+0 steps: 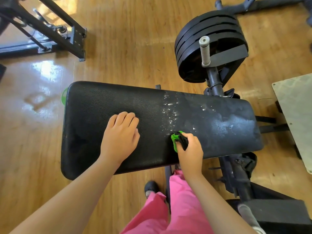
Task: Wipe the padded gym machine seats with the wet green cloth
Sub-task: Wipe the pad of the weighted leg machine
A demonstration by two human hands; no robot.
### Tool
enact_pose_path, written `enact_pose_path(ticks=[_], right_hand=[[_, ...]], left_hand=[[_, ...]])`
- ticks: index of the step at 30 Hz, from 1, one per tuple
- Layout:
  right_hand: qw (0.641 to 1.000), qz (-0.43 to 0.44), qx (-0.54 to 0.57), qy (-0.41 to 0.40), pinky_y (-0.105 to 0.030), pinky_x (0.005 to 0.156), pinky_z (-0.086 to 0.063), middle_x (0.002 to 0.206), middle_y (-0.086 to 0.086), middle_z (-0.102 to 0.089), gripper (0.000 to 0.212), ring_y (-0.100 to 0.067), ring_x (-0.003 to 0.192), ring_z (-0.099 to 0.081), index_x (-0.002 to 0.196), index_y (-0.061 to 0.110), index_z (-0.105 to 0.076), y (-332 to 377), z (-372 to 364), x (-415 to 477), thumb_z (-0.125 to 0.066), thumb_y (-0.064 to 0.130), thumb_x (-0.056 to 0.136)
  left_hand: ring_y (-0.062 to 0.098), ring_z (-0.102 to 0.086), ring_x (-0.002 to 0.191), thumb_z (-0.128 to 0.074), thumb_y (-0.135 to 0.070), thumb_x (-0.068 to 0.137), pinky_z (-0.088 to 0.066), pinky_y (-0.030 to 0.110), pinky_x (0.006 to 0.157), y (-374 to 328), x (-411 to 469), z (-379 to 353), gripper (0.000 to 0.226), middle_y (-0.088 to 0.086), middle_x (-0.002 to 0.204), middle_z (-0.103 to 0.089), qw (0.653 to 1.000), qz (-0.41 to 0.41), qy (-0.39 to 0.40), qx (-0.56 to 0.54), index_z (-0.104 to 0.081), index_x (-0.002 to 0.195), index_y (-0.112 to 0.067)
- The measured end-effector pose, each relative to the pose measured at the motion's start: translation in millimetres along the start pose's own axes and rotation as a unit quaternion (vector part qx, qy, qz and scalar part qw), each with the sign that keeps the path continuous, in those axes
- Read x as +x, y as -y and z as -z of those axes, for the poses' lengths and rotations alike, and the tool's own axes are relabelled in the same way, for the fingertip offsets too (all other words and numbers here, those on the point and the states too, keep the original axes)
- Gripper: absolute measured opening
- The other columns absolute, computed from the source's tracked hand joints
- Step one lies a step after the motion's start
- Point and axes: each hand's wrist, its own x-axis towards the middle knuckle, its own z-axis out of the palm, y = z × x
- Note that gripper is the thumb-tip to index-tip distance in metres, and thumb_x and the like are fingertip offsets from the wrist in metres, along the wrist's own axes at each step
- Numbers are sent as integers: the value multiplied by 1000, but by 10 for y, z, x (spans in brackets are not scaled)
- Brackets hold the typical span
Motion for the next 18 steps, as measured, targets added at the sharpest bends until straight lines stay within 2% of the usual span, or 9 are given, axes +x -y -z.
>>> enact_pose_path(ticks=[2,7,11,15,18], right_hand=[[1000,7,13,14,-22,80,-38,99,6,-58,26,-16,98,-56,112,15,-64,122,-61,-60,-70,17,86],[993,88,46,62,-25,81,-45,99,2,-62,26,-14,95,-57,108,17,-66,501,-264,-100,-73,20,83],[990,104,59,74,-27,82,-45,99,2,-61,25,-16,95,-57,107,16,-65,513,-285,87,-71,22,84],[996,76,31,46,-22,79,-39,100,2,-58,24,-15,96,-54,108,16,-64,215,-107,224,-68,20,85],[1000,27,-1,12,-26,81,-39,101,1,-57,24,-20,99,-55,110,14,-62,-124,97,359,-66,20,86]], left_hand=[[27,-53,114,-56,-20,90,-40,42,97,-8,5,-4,26,7,118,-62,1000,0,-2,2,-64,112,-9],[27,-51,114,-46,-22,91,-37,41,97,-16,6,4,29,7,118,-60,1000,-4,-8,15,-62,111,-10],[28,-50,114,-45,-23,91,-37,41,97,-31,8,13,30,7,119,-59,1000,-3,-1,24,-61,112,-10],[28,-51,114,-45,-23,91,-39,42,97,-38,12,21,30,7,118,-60,1000,4,5,26,-62,112,-10],[28,-52,113,-45,-24,91,-39,42,97,-36,10,14,30,7,118,-60,1000,5,6,28,-61,112,-9]])
